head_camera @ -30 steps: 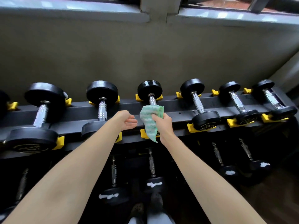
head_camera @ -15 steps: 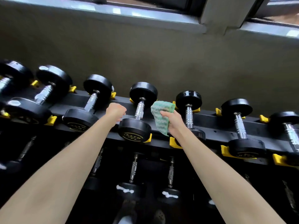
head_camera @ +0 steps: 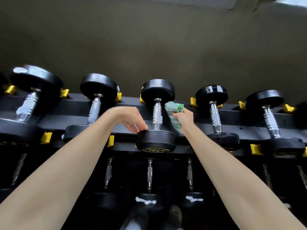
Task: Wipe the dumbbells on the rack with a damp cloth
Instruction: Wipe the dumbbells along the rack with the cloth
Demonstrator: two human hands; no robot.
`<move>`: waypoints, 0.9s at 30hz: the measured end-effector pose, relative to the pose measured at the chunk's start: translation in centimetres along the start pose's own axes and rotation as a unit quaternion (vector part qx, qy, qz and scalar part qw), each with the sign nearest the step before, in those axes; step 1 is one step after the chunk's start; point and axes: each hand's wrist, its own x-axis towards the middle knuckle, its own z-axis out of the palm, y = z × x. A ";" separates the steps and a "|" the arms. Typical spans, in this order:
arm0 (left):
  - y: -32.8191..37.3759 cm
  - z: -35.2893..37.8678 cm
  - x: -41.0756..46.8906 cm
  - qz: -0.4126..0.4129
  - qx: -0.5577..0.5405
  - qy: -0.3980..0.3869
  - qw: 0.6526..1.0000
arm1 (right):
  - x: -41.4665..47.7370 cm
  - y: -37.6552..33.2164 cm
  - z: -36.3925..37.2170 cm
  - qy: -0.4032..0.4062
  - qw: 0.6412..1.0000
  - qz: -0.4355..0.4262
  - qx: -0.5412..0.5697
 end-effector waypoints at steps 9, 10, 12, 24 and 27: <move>0.3 -1.0 1.1 0.020 0.035 -0.062 0.997 | -0.9 -0.1 1.3 -0.102 0.993 0.060 -0.018; 0.3 -1.0 1.0 0.021 0.037 -0.060 0.997 | -0.9 -0.1 1.1 -0.105 0.992 0.063 -0.031; 0.4 -0.9 0.9 0.022 0.036 -0.057 0.997 | -1.0 -0.2 0.9 -0.106 0.991 0.068 -0.052; -1.1 -0.2 -0.1 0.049 -0.004 -0.009 0.999 | -2.2 -0.6 0.5 -0.069 0.989 0.069 -0.108; -1.4 -0.2 -0.5 0.053 -0.009 -0.008 0.999 | -2.3 -0.8 0.5 -0.067 0.987 0.066 -0.132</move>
